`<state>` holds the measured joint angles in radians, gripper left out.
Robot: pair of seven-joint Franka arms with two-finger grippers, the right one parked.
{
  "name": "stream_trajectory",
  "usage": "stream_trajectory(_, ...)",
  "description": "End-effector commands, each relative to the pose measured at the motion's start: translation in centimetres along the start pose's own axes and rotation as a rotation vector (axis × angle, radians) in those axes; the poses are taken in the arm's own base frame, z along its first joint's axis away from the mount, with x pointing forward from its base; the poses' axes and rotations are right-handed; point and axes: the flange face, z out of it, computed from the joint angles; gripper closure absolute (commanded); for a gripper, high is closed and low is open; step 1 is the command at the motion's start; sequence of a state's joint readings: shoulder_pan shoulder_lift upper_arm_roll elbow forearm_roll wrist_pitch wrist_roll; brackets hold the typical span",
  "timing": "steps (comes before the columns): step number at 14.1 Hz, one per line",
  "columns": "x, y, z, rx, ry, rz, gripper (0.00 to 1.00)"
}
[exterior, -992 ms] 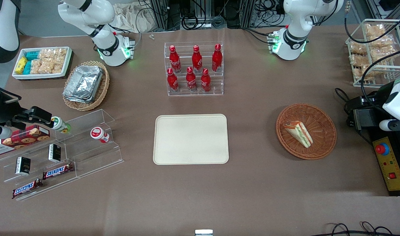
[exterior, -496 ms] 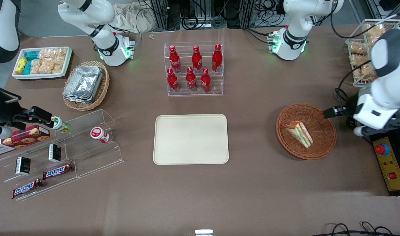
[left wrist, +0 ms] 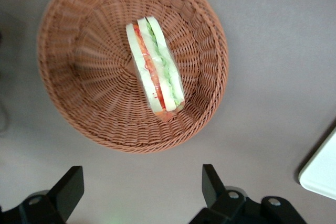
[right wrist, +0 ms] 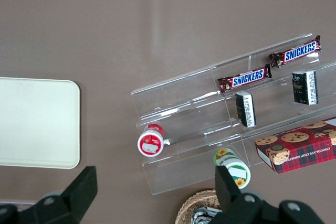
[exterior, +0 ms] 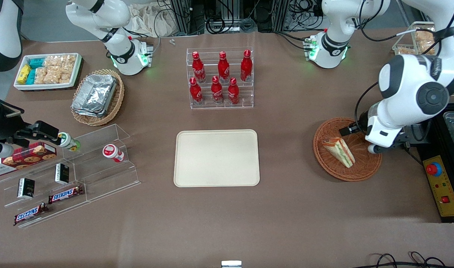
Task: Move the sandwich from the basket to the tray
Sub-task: 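Lower the open left gripper onto the wrapped sandwich in the basket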
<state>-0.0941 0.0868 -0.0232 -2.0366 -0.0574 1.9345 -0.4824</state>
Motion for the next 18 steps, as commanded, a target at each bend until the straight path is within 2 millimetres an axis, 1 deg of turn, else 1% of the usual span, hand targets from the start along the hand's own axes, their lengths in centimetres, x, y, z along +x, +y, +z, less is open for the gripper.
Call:
stream_trajectory(1, -1.2, -0.9, 2.6, -0.024, 0.009, -0.051, 0.0)
stream_trajectory(2, -1.3, -1.1, 3.9, -0.023, 0.011, -0.061, 0.01)
stream_trajectory(3, -1.0, -1.2, 4.9, -0.027, 0.018, -0.075, 0.01)
stream_trajectory(7, 1.0, -0.1, 8.6, -0.038, 0.046, -0.162, 0.02)
stream_trajectory(11, 1.9, 0.1, 10.4, -0.039, 0.062, -0.171, 0.04)
stream_trajectory(12, 2.0, 0.1, 10.5, -0.04, 0.063, -0.179, 0.08)
stream_trajectory(13, 1.9, 0.1, 10.6, -0.038, 0.061, -0.179, 0.14)
stream_trajectory(14, 2.0, 0.1, 10.6, -0.039, 0.062, -0.18, 0.28)
stream_trajectory(15, 2.0, 0.1, 10.6, -0.038, 0.062, -0.179, 0.49)
stream_trajectory(16, 2.0, 0.1, 10.5, -0.038, 0.06, -0.183, 0.66)
stream_trajectory(17, 2.1, 0.2, 10.2, -0.041, 0.066, -0.191, 0.81)
stream_trajectory(18, 2.2, 0.3, 9.9, -0.043, 0.068, -0.198, 0.93)
